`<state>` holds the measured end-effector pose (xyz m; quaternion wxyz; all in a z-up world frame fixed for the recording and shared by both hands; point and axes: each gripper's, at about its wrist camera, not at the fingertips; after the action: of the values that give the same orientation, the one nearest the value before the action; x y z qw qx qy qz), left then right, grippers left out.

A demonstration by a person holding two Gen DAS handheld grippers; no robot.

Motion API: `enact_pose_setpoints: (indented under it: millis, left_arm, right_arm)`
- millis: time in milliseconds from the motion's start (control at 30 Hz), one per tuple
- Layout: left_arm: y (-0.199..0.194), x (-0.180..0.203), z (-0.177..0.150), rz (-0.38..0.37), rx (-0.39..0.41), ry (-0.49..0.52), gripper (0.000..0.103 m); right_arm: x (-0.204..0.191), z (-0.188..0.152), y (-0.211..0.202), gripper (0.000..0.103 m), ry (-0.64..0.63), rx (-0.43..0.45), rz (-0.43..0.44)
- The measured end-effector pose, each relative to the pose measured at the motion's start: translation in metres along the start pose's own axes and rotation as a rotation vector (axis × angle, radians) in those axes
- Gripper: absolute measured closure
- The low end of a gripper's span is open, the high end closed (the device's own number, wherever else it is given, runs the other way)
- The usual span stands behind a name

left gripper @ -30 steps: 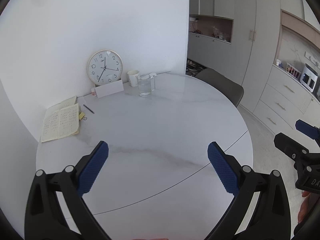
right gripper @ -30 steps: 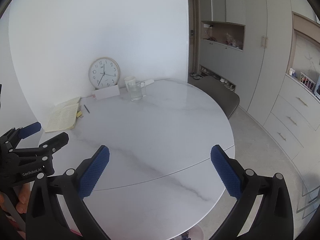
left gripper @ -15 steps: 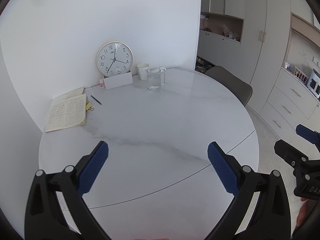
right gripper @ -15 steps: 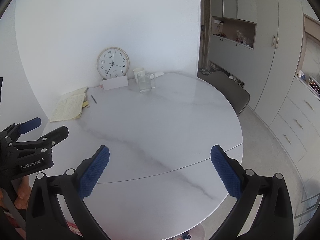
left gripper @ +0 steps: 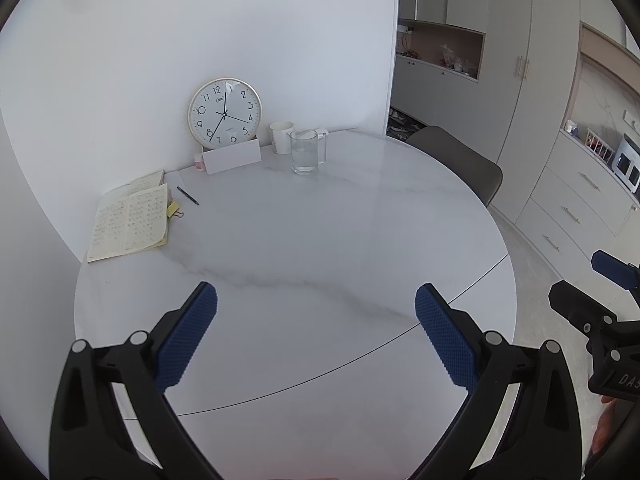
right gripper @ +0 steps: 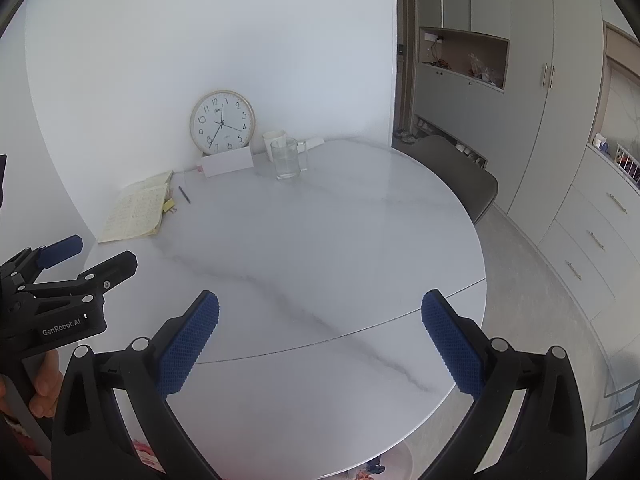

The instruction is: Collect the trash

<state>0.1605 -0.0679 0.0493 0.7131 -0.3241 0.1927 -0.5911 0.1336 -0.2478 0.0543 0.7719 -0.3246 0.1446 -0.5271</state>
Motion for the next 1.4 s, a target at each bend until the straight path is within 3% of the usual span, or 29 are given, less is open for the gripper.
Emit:
enact_pose_setpoints:
  millis: [1400]
  left_arm:
    - [0.0001, -0.0061, -0.0046, -0.004, -0.01, -0.012, 0.008]
  right_arm:
    - [-0.0025, -0.0092, 0.0029, 0.002, -0.016, -0.025, -0.009]
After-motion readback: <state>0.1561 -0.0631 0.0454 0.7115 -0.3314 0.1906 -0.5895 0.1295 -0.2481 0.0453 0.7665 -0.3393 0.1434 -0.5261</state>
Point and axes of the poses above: each gripper's, at about its wrist camera, not at the fingertips, and y roughly the way its jaws point, x to its right, z to its top, and after that the axes turned 10 degrees about -z, right-handed
